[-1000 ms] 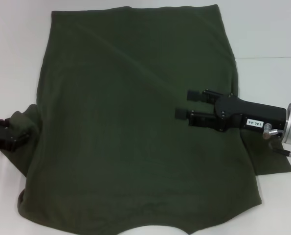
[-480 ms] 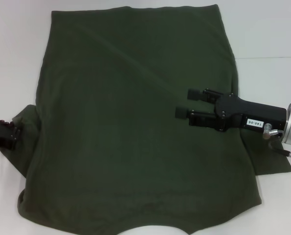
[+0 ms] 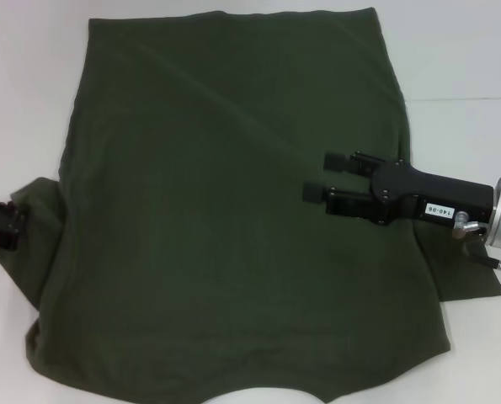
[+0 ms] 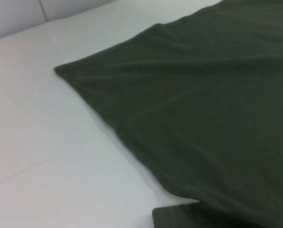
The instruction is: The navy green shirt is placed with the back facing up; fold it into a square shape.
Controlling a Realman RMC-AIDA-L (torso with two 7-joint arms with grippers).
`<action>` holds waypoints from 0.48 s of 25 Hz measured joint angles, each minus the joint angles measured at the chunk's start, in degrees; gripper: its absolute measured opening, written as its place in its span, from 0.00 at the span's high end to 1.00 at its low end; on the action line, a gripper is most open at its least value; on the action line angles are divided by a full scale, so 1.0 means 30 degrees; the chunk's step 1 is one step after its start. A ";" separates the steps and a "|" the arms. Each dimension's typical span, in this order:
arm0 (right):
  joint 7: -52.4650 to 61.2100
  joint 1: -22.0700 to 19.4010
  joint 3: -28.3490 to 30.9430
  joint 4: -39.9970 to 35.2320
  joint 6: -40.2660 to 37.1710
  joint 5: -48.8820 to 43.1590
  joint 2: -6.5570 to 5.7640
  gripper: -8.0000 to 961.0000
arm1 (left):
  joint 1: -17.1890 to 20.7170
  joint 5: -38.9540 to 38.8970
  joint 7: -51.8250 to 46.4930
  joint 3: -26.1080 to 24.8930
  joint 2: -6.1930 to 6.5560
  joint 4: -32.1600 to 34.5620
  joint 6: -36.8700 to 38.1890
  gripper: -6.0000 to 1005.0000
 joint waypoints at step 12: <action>-0.0172 0.0000 0.0051 0.0533 0.0375 -0.0003 0.0000 0.05 | 0.0145 0.0916 -0.1223 0.0170 -0.0029 0.1907 0.0075 0.94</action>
